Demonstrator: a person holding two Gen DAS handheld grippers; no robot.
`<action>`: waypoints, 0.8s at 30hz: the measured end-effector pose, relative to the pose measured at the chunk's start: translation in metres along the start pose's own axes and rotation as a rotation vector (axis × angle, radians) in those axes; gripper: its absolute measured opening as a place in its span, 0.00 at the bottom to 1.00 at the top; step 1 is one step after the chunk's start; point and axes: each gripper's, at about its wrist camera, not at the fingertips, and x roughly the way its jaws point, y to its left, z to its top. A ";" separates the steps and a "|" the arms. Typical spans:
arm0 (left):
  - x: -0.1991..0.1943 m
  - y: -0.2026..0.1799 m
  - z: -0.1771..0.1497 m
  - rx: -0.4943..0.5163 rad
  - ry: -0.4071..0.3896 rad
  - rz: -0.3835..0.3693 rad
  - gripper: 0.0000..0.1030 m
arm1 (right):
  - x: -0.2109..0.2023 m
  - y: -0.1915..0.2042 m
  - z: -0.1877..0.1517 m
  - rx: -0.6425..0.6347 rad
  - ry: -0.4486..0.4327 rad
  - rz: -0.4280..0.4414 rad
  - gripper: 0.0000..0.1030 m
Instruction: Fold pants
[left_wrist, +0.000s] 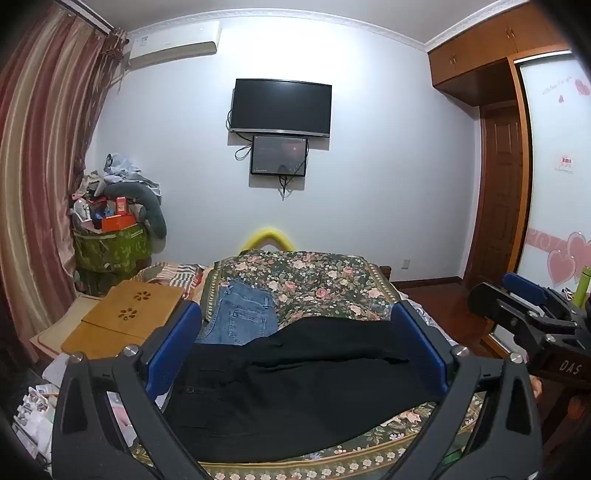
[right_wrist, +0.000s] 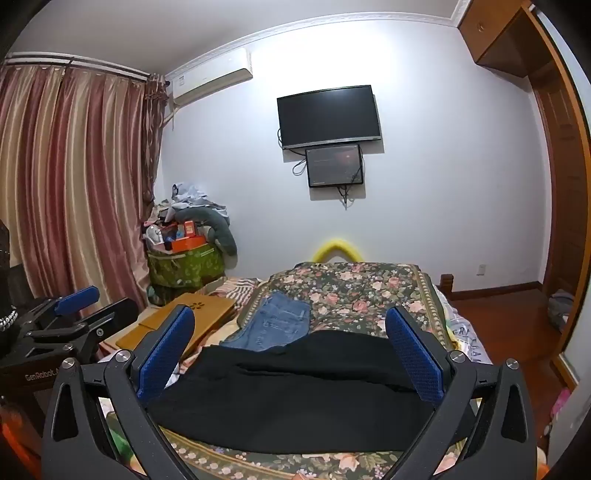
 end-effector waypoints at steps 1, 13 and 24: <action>0.000 0.000 0.000 0.002 0.000 -0.001 1.00 | -0.001 0.000 0.000 -0.002 -0.014 0.000 1.00; 0.008 0.004 -0.003 -0.002 0.020 -0.002 1.00 | 0.003 0.001 0.002 -0.014 0.000 -0.004 1.00; 0.010 0.010 -0.003 -0.001 0.024 -0.001 1.00 | -0.001 -0.002 0.001 -0.019 0.001 -0.008 1.00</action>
